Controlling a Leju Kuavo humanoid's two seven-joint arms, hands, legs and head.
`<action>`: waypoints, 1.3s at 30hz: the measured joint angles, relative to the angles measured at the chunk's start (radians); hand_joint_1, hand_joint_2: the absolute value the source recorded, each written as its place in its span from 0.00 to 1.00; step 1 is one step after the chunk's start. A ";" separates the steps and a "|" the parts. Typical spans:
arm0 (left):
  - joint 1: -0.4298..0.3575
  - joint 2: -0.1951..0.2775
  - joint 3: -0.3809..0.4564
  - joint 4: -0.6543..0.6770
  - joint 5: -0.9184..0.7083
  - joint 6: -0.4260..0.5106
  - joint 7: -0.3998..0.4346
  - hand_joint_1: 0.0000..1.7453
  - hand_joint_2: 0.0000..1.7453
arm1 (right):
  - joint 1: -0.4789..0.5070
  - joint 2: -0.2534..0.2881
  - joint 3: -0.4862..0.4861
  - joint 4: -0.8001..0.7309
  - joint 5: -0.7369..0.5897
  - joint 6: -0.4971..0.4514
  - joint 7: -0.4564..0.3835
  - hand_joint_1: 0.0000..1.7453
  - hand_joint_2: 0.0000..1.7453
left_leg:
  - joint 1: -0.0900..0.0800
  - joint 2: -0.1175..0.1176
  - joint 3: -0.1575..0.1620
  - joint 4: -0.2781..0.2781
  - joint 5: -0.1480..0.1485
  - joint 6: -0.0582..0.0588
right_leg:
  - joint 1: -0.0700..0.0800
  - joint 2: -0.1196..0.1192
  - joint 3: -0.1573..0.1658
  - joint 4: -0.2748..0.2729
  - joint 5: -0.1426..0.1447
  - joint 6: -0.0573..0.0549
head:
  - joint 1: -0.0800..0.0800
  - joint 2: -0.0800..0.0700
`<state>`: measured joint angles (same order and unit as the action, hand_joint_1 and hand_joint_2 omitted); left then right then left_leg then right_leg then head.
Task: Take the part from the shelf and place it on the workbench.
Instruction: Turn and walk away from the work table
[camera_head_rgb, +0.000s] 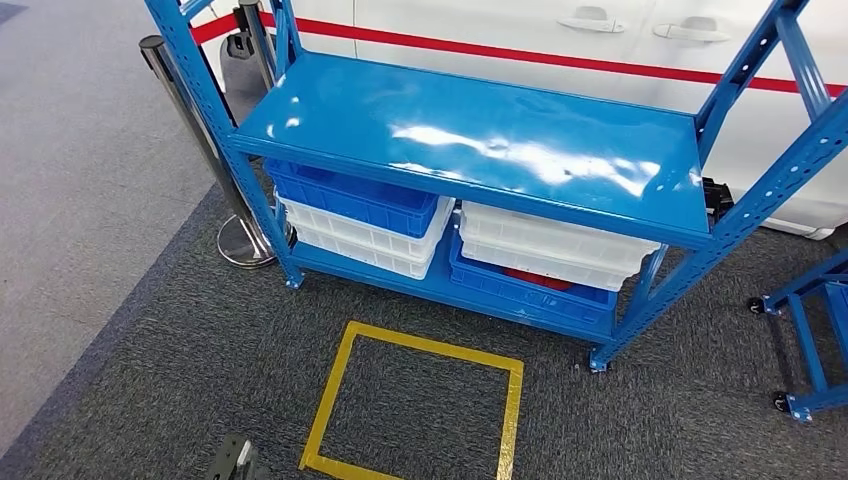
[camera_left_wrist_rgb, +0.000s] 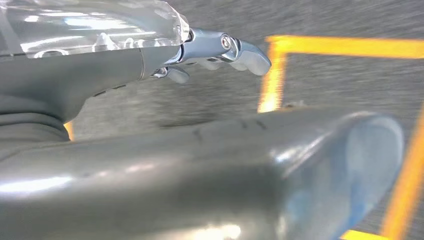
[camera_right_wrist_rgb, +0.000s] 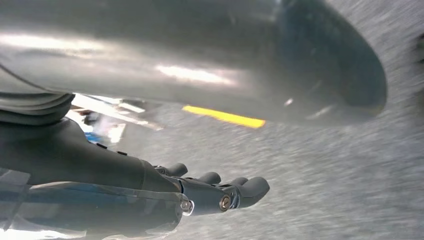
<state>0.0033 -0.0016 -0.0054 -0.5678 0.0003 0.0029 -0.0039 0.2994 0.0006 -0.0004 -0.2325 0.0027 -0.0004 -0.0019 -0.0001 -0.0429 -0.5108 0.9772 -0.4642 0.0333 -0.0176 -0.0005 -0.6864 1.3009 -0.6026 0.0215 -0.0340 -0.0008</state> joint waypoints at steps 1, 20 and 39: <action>-0.001 0.000 0.000 -0.007 0.000 0.000 0.000 0.00 0.00 | 0.003 -0.001 0.000 0.008 0.000 0.000 0.000 0.00 0.00 | 0.000 -0.004 0.009 0.000 -0.006 -0.002 | 0.000 0.000 0.004 -0.030 0.036 0.000 | 0.000 0.000; 0.253 0.000 0.000 0.299 0.000 0.000 0.002 0.00 0.00 | -0.247 0.000 -0.001 -0.299 0.000 0.002 -0.001 0.00 0.00 | 0.000 0.041 -0.072 0.061 0.021 -0.036 | 0.000 0.015 0.176 -0.282 0.091 -0.031 | -0.002 0.000; 0.148 -0.002 0.000 0.132 0.000 0.001 0.004 0.00 1.00 | -0.152 -0.003 0.000 -0.136 0.000 0.000 -0.003 0.00 1.00 | -0.007 0.017 -0.029 0.031 -0.010 -0.028 | 0.004 0.007 0.137 -0.281 0.125 -0.028 | 0.000 0.000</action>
<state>0.1517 -0.0034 -0.0050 -0.4359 0.0004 0.0034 0.0000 0.1472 -0.0022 -0.0004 -0.3684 0.0027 -0.0002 -0.0047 -0.0072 -0.0255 -0.5397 1.0079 -0.4744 0.0053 -0.0133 0.0065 -0.5493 1.0198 -0.4777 -0.0061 -0.0342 -0.0008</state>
